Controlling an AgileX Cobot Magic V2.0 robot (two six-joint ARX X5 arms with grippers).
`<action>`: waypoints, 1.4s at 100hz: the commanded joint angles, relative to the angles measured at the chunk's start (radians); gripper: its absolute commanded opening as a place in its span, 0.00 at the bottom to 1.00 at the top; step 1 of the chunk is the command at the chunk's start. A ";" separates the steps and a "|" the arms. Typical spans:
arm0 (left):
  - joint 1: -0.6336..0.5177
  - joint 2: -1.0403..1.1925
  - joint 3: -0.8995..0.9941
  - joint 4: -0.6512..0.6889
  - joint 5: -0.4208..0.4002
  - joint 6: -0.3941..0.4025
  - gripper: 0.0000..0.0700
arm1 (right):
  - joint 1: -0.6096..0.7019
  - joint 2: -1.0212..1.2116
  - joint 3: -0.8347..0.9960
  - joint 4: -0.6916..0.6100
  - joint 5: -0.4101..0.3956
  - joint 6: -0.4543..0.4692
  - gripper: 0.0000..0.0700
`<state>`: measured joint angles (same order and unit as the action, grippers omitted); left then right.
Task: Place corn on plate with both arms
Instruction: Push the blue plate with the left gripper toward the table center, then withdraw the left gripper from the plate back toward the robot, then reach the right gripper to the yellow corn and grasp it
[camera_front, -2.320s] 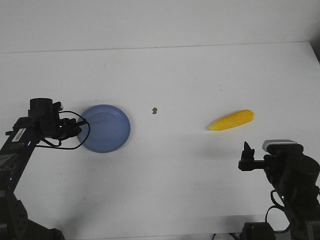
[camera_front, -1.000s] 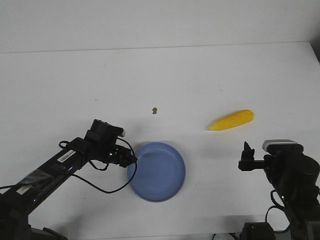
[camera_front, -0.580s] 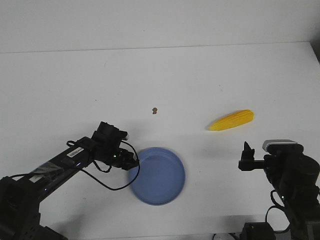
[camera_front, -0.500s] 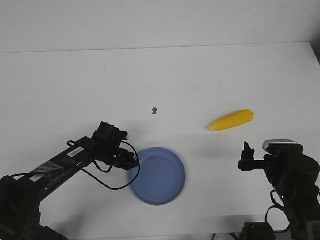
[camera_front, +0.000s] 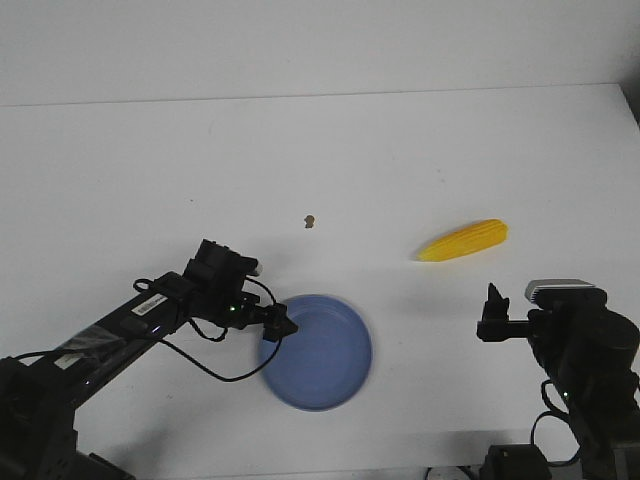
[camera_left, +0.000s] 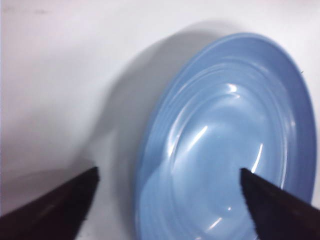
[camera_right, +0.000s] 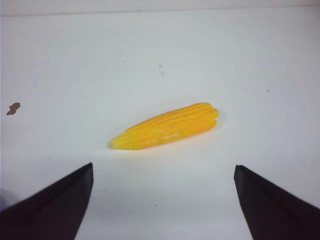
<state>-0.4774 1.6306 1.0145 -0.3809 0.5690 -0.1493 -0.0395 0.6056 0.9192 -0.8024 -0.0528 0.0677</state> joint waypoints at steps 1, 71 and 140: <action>0.010 0.030 -0.003 -0.017 -0.038 -0.002 1.00 | 0.001 0.004 0.012 0.010 -0.001 0.010 0.85; 0.337 -0.486 -0.004 -0.090 -0.453 0.138 1.00 | 0.000 0.021 0.012 0.010 0.003 0.122 0.86; 0.358 -0.499 -0.004 -0.099 -0.413 0.141 1.00 | -0.055 0.652 0.012 0.334 -0.085 0.546 1.00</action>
<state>-0.1181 1.1210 1.0000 -0.4900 0.1349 -0.0097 -0.0933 1.2156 0.9192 -0.5159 -0.1112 0.5163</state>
